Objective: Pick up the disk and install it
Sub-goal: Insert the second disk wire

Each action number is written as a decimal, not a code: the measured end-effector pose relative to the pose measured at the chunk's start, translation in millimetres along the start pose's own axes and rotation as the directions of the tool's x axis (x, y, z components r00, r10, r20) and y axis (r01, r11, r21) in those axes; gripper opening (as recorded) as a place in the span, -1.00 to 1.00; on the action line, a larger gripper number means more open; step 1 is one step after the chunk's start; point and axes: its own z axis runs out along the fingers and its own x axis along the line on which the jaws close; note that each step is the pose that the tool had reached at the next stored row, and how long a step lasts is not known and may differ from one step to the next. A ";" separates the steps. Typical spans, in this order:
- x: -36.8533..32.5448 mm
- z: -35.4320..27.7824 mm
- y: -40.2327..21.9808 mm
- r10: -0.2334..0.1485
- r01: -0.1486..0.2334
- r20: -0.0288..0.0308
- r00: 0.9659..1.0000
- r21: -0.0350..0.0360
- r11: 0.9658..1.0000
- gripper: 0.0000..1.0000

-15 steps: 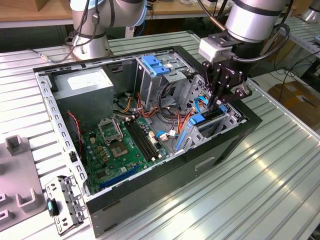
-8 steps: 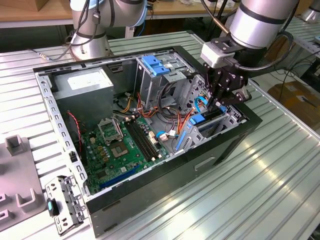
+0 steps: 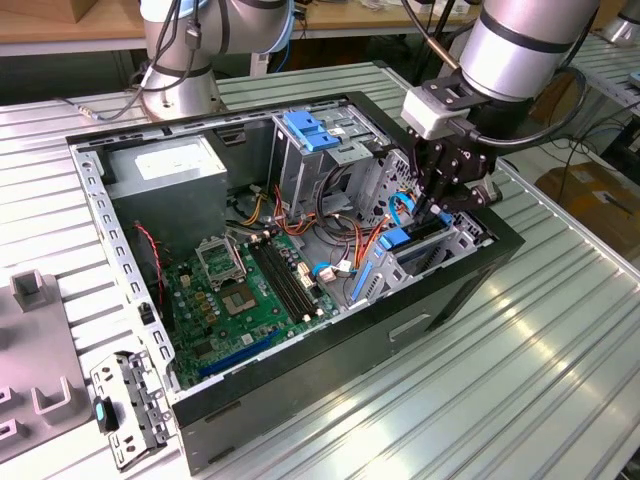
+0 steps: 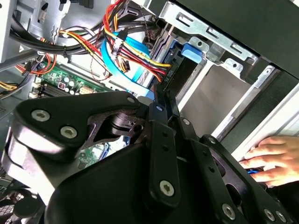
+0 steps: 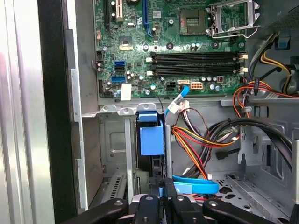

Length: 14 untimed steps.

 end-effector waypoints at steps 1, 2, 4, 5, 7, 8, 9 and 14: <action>0.0 0.3 0.0 0.000 0.000 0.000 1.000 0.000 1.000 -0.67; 0.0 0.8 0.1 0.000 0.000 0.000 1.000 0.000 1.000 -0.67; 0.0 1.3 0.1 0.000 0.000 0.001 1.000 0.001 1.000 -0.67; 0.0 1.4 0.1 0.000 0.000 0.001 1.000 0.001 1.000 -0.67; 0.0 1.7 0.1 0.000 0.000 0.001 1.000 0.001 1.000 -0.67; 0.0 1.9 0.1 0.000 0.000 0.001 1.000 0.001 1.000 -0.67; 0.0 1.9 0.1 0.000 0.000 0.001 1.000 0.001 1.000 -0.67; -0.8 3.5 -0.2 0.000 0.000 0.002 1.000 0.001 1.000 -0.67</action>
